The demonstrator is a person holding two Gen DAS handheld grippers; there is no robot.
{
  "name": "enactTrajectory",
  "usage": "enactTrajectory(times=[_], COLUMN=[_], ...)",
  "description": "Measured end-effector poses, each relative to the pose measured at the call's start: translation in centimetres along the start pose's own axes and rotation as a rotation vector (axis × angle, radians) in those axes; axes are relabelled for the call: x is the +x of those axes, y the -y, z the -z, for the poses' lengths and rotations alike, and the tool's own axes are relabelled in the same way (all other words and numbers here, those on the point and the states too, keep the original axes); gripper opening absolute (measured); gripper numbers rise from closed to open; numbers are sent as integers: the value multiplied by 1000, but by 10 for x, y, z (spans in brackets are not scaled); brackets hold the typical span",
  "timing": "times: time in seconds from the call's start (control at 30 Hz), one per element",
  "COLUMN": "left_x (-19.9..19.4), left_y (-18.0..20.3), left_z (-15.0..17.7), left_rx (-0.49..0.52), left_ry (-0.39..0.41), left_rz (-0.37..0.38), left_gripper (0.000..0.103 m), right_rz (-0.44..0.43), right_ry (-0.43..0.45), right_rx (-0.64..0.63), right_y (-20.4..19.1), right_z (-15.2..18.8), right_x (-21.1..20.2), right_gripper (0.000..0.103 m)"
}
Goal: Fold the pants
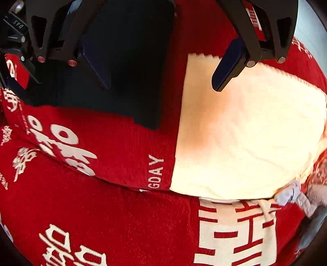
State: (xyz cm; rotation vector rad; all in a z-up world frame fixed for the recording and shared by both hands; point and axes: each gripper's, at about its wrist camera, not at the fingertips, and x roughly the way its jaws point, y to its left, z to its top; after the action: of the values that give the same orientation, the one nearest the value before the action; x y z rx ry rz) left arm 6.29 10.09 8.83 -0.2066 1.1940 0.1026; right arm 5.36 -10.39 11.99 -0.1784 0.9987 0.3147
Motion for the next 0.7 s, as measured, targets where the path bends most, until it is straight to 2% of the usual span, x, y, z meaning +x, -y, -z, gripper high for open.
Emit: enactTrajectory(times=[0.13, 0.23, 0.27, 0.33, 0.43, 0.6, 0.7], left_x=[30, 40, 41, 43, 47, 53, 44], left_y=[-2, -4, -5, -7, -6, -7, -7], left_z=[-6, -1, -1, 0, 0, 1, -3], left_rx=[-11, -7, -12, -25, -24, -30, -22], left_ry=[-68, -77, -77, -89, -99, -99, -91], left_rz=[-49, -40, -33, -24, -21, -29, -28], left_gripper=[100, 100, 100, 100, 101, 103, 103], right_rz=[28, 50, 57, 57, 11, 22, 43], right_ry=[-61, -114, -125, -134, -133, -132, -134], right_rx=[-9, -24, -28, -7, 69, 52, 48], right_y=[3, 1, 1, 5, 18, 16, 15], right_z=[-3, 2, 4, 9, 14, 15, 12], right_x=[26, 42, 45, 50, 54, 57, 52], right_gripper=[88, 89, 93, 98, 101, 102, 102])
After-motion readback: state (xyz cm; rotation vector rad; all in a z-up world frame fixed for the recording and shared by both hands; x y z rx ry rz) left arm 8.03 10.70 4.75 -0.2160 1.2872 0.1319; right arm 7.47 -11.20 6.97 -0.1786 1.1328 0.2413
